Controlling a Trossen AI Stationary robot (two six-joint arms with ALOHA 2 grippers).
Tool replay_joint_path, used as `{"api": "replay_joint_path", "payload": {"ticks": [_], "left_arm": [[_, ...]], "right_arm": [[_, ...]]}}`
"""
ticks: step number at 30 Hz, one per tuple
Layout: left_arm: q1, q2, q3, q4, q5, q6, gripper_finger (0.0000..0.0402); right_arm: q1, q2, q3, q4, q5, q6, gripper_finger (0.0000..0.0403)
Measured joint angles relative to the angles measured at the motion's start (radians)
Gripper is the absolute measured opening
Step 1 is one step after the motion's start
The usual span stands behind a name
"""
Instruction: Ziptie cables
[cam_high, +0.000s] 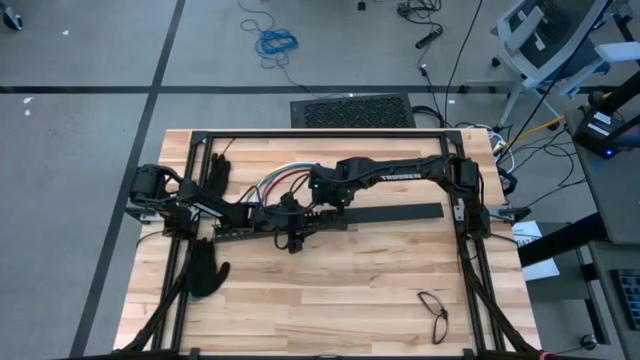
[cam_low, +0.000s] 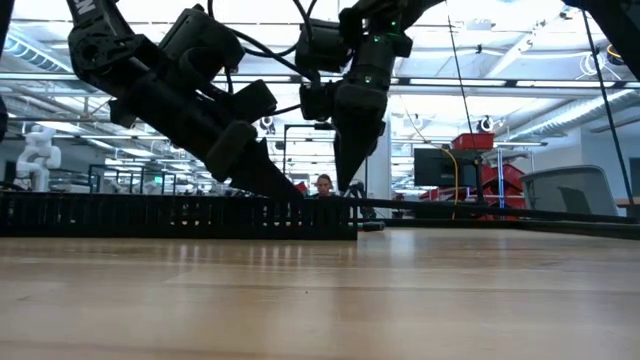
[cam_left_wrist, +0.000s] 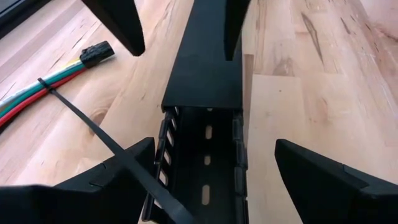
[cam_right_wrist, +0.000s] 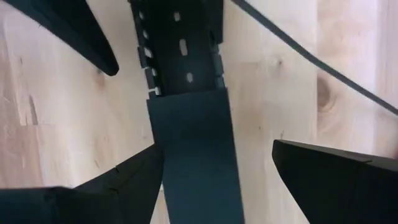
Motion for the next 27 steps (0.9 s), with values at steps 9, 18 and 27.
{"api": "replay_joint_path", "payload": {"ticks": [9, 18, 27], "left_arm": [[0.0, 0.0, 0.0, -0.02, 0.0, -0.001, 0.0327], [0.0, 0.0, 0.0, -0.02, 0.0, -0.002, 0.0327], [-0.001, 0.0, 0.0, -0.019, 0.001, -0.001, 0.0327]], "right_arm": [[-0.004, 0.014, 0.0, 0.003, -0.079, -0.046, 0.0295], [0.015, 0.016, 0.0, 0.03, -0.079, -0.032, 0.0295], [0.039, 0.024, -0.001, 0.038, -0.075, -0.01, 0.0295]]}}
